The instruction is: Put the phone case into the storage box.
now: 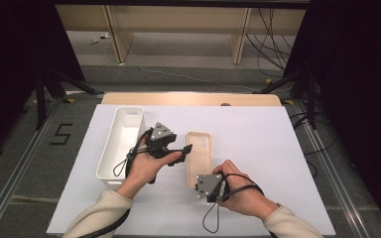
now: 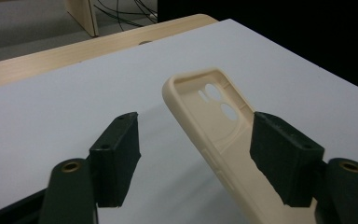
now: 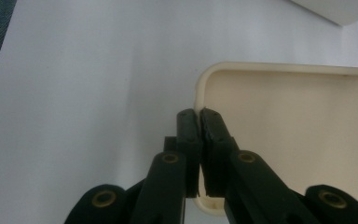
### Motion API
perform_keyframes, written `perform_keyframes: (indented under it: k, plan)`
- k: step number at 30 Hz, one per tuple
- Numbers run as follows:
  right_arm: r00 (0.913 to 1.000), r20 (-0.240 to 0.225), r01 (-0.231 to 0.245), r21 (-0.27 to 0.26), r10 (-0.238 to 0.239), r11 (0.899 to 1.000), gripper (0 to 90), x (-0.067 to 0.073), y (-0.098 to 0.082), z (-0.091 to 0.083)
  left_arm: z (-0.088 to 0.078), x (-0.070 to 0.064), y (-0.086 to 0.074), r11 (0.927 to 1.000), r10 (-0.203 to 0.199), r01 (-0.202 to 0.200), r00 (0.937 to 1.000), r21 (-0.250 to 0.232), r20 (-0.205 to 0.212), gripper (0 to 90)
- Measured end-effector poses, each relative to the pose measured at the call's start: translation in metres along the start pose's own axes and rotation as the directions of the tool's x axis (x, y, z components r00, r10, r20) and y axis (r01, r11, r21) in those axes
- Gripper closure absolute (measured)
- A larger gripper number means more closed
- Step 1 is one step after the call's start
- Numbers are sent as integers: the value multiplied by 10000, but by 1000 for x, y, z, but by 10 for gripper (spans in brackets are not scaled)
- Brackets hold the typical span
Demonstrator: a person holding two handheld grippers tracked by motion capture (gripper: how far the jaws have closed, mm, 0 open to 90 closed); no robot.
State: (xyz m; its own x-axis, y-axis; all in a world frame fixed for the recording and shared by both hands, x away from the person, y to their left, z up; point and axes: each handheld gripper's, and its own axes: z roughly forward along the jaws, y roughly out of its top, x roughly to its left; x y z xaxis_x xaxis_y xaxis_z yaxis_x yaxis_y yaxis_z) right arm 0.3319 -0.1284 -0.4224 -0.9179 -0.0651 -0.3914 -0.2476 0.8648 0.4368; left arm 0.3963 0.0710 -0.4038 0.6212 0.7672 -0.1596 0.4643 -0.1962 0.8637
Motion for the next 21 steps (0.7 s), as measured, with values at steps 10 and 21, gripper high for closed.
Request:
perform_keyframes:
  k: [10, 21]
  plan:
    - [9997, 45, 224, -13, -224, 9997, 881, 2, 5, -1, 10, 3, -1, 9971, -760, 759, 9970, 53, 119, 435]
    - [9986, 106, 511, 17, -511, 9987, 881, 5, 10, 0, 13, 8, -1, 9871, -1595, 1600, 9861, -81, 473, 600]
